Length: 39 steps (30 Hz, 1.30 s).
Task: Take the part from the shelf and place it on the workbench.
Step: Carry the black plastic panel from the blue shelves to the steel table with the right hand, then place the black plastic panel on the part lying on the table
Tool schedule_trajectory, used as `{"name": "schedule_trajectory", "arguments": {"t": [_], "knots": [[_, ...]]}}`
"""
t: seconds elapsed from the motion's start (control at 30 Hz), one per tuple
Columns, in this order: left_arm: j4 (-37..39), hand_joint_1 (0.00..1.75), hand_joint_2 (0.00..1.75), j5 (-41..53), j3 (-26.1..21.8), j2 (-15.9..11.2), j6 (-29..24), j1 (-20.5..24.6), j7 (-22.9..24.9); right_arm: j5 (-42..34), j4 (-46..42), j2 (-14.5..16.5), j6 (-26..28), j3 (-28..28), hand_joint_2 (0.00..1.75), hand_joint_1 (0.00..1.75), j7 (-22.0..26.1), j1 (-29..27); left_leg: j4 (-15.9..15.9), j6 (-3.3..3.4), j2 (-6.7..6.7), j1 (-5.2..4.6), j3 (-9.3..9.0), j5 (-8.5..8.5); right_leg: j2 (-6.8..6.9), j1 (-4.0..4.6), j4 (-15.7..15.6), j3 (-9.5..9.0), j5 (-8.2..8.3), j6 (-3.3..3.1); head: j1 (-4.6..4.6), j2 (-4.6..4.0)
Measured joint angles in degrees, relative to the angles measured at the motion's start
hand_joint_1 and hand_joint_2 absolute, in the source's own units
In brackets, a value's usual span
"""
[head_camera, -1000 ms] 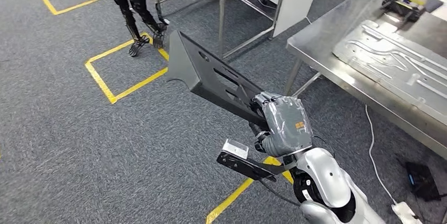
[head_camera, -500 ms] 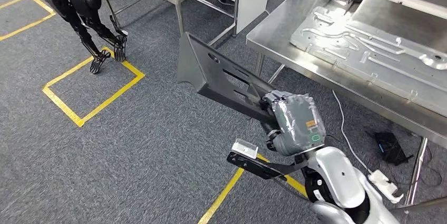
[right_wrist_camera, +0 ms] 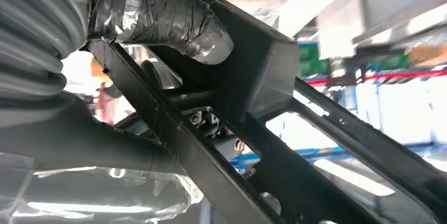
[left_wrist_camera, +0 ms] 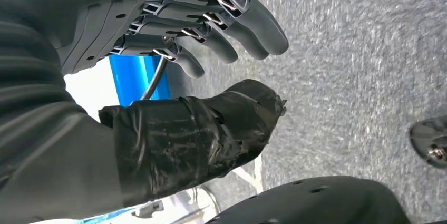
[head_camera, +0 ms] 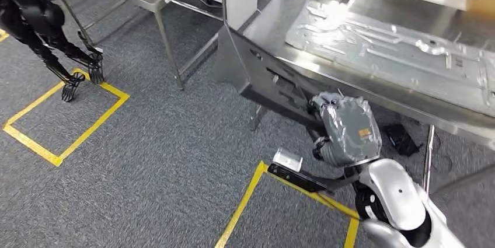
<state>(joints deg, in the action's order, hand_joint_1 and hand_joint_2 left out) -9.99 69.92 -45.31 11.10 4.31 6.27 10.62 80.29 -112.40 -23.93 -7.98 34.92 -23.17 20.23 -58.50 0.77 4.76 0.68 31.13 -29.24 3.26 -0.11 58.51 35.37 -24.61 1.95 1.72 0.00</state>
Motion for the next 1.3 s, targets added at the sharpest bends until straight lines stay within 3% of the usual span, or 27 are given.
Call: {"name": "schedule_trajectory", "arguments": {"t": [0.07,0.13,0.17,0.23,0.27,0.3,0.33,0.37,0.43,0.5,0.57,0.63,0.7,0.77,0.8,0.83,0.87,0.93,1.0,1.1,1.17,1.23,1.3], "knots": [[0.0,0.00,1.75,-0.1,0.0,0.0,0.1,0.2,0.0,0.5,0.2,0.0,0.1,0.0,1.75,1.75,0.0,0.1,0.3,-0.66,0.83,-0.10,-0.42,-0.28,-1.20,-0.01,-0.2,-0.05,0.03,-0.67,-0.05,0.00],[0.0,0.00,1.75,-0.1,-0.1,0.0,0.1,0.4,0.0,0.9,0.4,0.0,0.2,0.0,1.75,1.75,0.0,0.3,-1.0,-1.26,-0.37,0.02,-0.12,-1.46,-2.20,-0.32,-0.6,-0.40,0.09,-1.25,-0.14,0.00],[0.0,0.00,1.75,0.0,-0.1,0.0,0.1,0.4,0.1,1.1,0.4,0.0,0.3,0.0,1.75,1.75,0.0,0.5,-3.4,-1.44,-1.59,0.08,1.04,-2.75,-2.64,-0.46,-0.8,-0.58,0.11,-1.58,-0.25,0.00],[0.0,0.00,1.75,0.3,-0.1,0.0,0.1,0.3,0.1,1.6,0.6,0.1,-0.2,0.0,1.75,1.75,0.0,0.7,-10.9,-1.44,-3.62,0.09,5.12,-5.81,-3.66,-0.34,-0.8,-0.63,-0.01,-2.05,-0.42,0.00],[0.0,0.00,1.75,0.5,-0.1,0.0,0.1,0.2,0.2,1.8,0.7,0.0,-0.9,0.0,1.75,1.75,-0.1,0.7,-14.2,-1.34,-3.99,0.06,7.13,-6.56,-4.34,-0.23,-0.7,-0.66,-0.07,-2.24,-0.46,0.00],[0.0,0.00,1.75,0.8,-0.1,0.0,0.1,0.1,0.2,1.9,0.7,0.0,-1.8,0.0,1.75,1.75,-0.2,0.7,-15.7,-1.21,-4.16,0.03,8.35,-6.22,-5.11,-0.13,-0.6,-0.70,-0.14,-2.32,-0.46,0.00],[0.0,0.00,1.75,1.1,-0.1,0.0,0.1,-0.1,0.2,2.0,0.7,-0.2,-3.0,-0.1,1.75,1.75,-0.3,0.7,-14.9,-1.01,-4.32,0.01,8.48,-4.71,-5.96,-0.04,-0.5,-0.77,-0.23,-2.36,-0.48,0.00],[0.0,0.00,1.75,1.3,-0.1,0.0,0.1,-0.1,0.3,2.0,0.4,-0.5,-4.2,-0.2,1.75,1.75,-0.3,0.7,-12.1,-0.71,-4.67,0.00,7.65,-2.41,-6.78,0.02,-0.4,-0.84,-0.34,-2.35,-0.47,0.00],[0.0,0.00,1.75,1.6,-0.1,0.0,0.1,-0.2,0.3,2.0,-0.2,-1.5,-6.6,-0.5,1.75,1.75,-0.3,1.0,-4.9,-0.01,-7.00,0.03,4.97,1.39,-8.26,0.06,0.0,-0.78,-0.63,-2.10,-0.43,0.00],[0.0,0.00,1.75,1.6,-0.1,-0.1,0.1,-0.1,0.3,2.5,-0.6,-2.6,-8.5,-0.7,1.75,1.75,0.1,1.8,-1.5,0.36,-8.63,-0.10,3.50,2.31,-9.60,-0.21,0.3,-0.38,-0.73,-1.50,-0.43,0.00],[0.0,0.00,1.75,1.5,-0.1,0.0,0.1,0.0,0.3,3.3,-0.6,-3.5,-9.9,-0.8,1.75,1.75,0.9,3.0,-0.9,0.69,-7.68,-0.30,3.06,2.33,-10.73,-0.57,0.2,-0.12,-0.59,-0.70,-0.53,0.00],[0.0,0.00,1.75,1.4,-0.1,-0.1,0.1,0.1,0.3,4.1,-0.5,-4.4,-10.8,-0.8,1.75,1.75,1.7,4.3,0.1,1.26,-6.36,-0.17,2.38,2.64,-8.48,-0.48,1.1,0.41,-1.21,0.05,-0.32,0.00],[0.0,0.00,1.75,1.4,-0.1,-0.1,0.2,0.1,0.3,4.8,-0.1,-5.0,-11.3,-0.8,1.75,1.75,2.4,6.0,0.7,1.62,-5.13,-0.03,1.88,2.78,-4.74,-0.47,5.9,2.83,-3.74,0.72,0.04,0.00],[0.0,0.00,1.75,1.4,-0.1,-0.1,0.2,0.1,0.3,5.5,0.5,-5.2,-11.7,-0.7,1.75,1.75,3.0,7.6,0.7,1.73,-3.90,-0.01,1.79,2.63,-3.57,-0.87,12.9,6.40,-6.36,1.31,0.16,0.00],[0.0,0.00,1.75,1.5,-0.1,-0.1,0.2,0.1,0.2,5.7,0.9,-5.3,-11.8,-0.6,1.75,1.75,3.3,8.2,0.6,1.69,-3.30,0.03,1.73,2.50,-3.47,-1.10,14.7,7.44,-6.47,1.55,0.18,0.00],[0.0,0.00,1.75,1.5,-0.1,-0.1,0.2,0.1,0.2,5.9,1.4,-5.5,-11.9,-0.4,1.75,1.75,3.7,8.9,0.6,1.59,-2.67,0.10,1.62,2.32,-3.35,-1.31,14.3,7.41,-5.49,1.74,0.18,0.00],[0.0,0.00,1.75,1.6,-0.1,-0.1,0.2,0.1,0.2,6.2,2.0,-5.8,-12.1,-0.2,1.75,1.75,4.0,9.7,0.5,1.41,-2.07,0.20,1.45,2.09,-3.03,-1.46,11.8,6.25,-3.64,1.88,0.18,0.00],[0.0,0.00,1.75,1.8,-0.1,-0.1,0.3,0.1,0.2,6.5,3.0,-6.1,-12.7,0.1,1.75,1.75,4.7,11.8,0.1,0.79,-0.99,0.24,1.08,1.48,-1.09,-1.23,4.1,2.48,-0.22,1.90,0.23,0.00],[0.0,0.00,1.75,2.1,-0.1,-0.1,0.3,0.1,0.2,6.7,4.0,-6.4,-13.5,0.4,1.75,1.75,5.3,14.0,0.0,0.06,-0.09,-0.04,0.88,1.01,0.19,-0.68,0.1,0.53,0.61,1.16,0.21,0.00],[0.0,0.00,1.75,2.4,-0.1,-0.1,0.3,0.3,0.2,6.4,5.8,-6.8,-14.7,1.0,1.75,1.75,6.1,16.9,-0.1,-0.86,0.90,-0.17,0.44,0.41,-1.33,-0.59,-0.1,0.54,0.42,-0.22,0.01,0.00],[0.0,0.00,1.75,2.6,-0.1,-0.1,0.3,0.4,0.1,6.1,7.2,-7.0,-15.5,1.6,1.75,1.75,6.6,19.0,-2.8,-1.33,-1.15,0.09,1.52,-1.43,-2.37,-0.85,-0.2,0.37,0.48,-1.07,-0.07,0.00],[0.0,0.00,1.75,2.6,-0.1,-0.1,0.3,0.4,0.0,5.8,9.0,-7.1,-16.1,2.5,1.75,1.75,6.9,21.1,-10.1,-1.45,-3.73,0.17,5.29,-4.76,-3.42,-0.82,-0.3,0.36,0.46,-1.70,-0.30,0.00],[0.0,0.00,1.75,2.6,-0.1,-0.1,0.2,0.3,-0.3,5.5,10.9,-7.2,-16.3,3.5,1.75,1.75,7.3,22.5,-16.5,-1.36,-4.35,0.13,9.22,-6.34,-4.51,-0.57,-0.2,0.33,0.37,-1.98,-0.46,0.00]]}}
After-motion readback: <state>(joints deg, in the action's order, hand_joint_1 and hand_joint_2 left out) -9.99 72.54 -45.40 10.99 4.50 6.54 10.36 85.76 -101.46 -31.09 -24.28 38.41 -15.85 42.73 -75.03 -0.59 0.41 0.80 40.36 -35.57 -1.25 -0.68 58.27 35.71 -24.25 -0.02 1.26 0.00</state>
